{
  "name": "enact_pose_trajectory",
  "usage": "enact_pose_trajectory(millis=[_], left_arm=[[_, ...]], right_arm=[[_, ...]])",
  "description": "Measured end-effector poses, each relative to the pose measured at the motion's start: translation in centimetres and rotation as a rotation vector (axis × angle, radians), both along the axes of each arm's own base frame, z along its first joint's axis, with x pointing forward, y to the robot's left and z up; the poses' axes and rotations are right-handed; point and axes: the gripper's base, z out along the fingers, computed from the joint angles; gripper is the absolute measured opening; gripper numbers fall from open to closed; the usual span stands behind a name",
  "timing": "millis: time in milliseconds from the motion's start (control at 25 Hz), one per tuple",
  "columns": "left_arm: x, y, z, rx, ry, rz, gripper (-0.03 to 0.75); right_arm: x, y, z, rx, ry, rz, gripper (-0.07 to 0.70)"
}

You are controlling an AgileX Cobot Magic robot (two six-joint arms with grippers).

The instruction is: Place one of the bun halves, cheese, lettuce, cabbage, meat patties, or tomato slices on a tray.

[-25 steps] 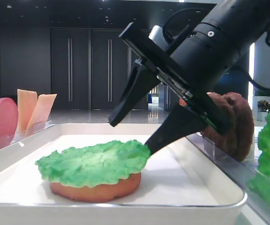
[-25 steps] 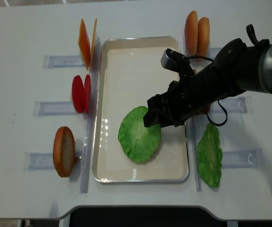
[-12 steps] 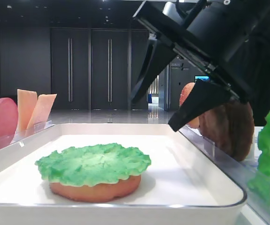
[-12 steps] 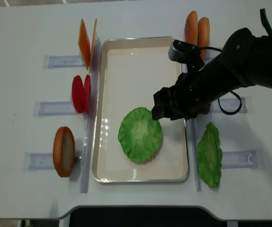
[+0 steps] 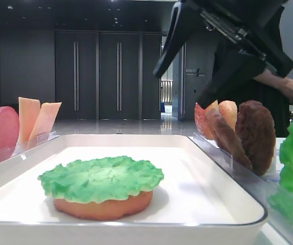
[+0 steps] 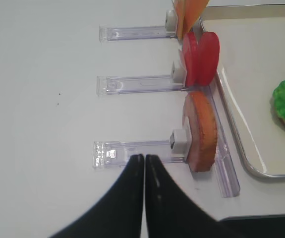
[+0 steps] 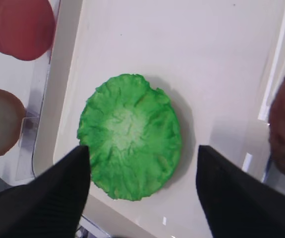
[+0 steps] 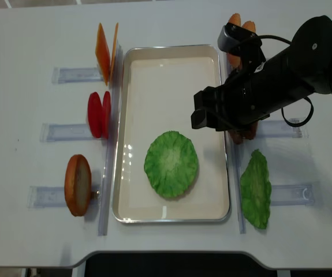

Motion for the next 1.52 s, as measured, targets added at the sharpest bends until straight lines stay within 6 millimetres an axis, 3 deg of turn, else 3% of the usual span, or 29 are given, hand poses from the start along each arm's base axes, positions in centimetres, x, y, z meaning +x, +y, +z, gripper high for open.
enact_pose_trajectory(millis=[280, 680, 960, 1200, 1520], left_arm=[[0.0, 0.0, 0.0, 0.000, 0.000, 0.000, -0.007], [0.0, 0.0, 0.0, 0.000, 0.000, 0.000, -0.007], [0.0, 0.0, 0.0, 0.000, 0.000, 0.000, -0.007], [0.0, 0.0, 0.0, 0.000, 0.000, 0.000, -0.007], [0.0, 0.0, 0.0, 0.000, 0.000, 0.000, -0.007]], right_arm=[[-0.2, -1.4, 1.1, -0.159, 0.004, -0.029, 0.442], [0.4, -3.2, 6.3, -0.368, -0.079, -0.046, 0.442], [0.9, -5.2, 7.6, -0.547, -0.088, -0.074, 0.442], [2.0, -8.5, 7.5, -0.600, -0.057, -0.121, 0.442], [3.1, -15.1, 7.4, -0.664, 0.011, -0.216, 0.440]])
